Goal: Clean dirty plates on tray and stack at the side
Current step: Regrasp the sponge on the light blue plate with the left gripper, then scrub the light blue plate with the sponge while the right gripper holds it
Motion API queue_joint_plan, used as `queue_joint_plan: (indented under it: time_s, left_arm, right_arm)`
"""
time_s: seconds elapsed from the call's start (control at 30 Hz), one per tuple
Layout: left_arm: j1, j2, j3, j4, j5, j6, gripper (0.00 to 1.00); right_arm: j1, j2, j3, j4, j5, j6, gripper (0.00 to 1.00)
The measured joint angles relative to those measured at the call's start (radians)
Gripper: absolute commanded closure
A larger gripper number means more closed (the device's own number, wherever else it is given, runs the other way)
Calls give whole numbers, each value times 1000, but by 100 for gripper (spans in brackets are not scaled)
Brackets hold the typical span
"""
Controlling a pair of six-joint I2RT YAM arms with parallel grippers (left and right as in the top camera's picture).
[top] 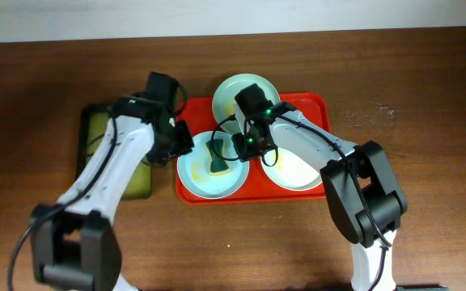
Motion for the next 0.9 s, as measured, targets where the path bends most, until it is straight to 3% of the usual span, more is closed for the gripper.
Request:
queue_joint_plan:
  time_s: [0.17,0.33,0.47,0.7,0.9]
  left_arm:
    - [12,145,-1,63,178,113,73]
    - [5,254,-2,113,277,152,70]
    - [5,255,-3,119,306,207,73]
    - [-48,255,-2,163,314,256,66]
    - [-72,256,32,138,310,266,68]
  right_arm:
    - [0,0,0,0,0,0,96]
    - [0,0,0,0,0,0,96]
    - [0,0,0,1,0,0,96]
    - [0,0,0,6,0,0,96]
    - [0,0,0,10,1,0,96]
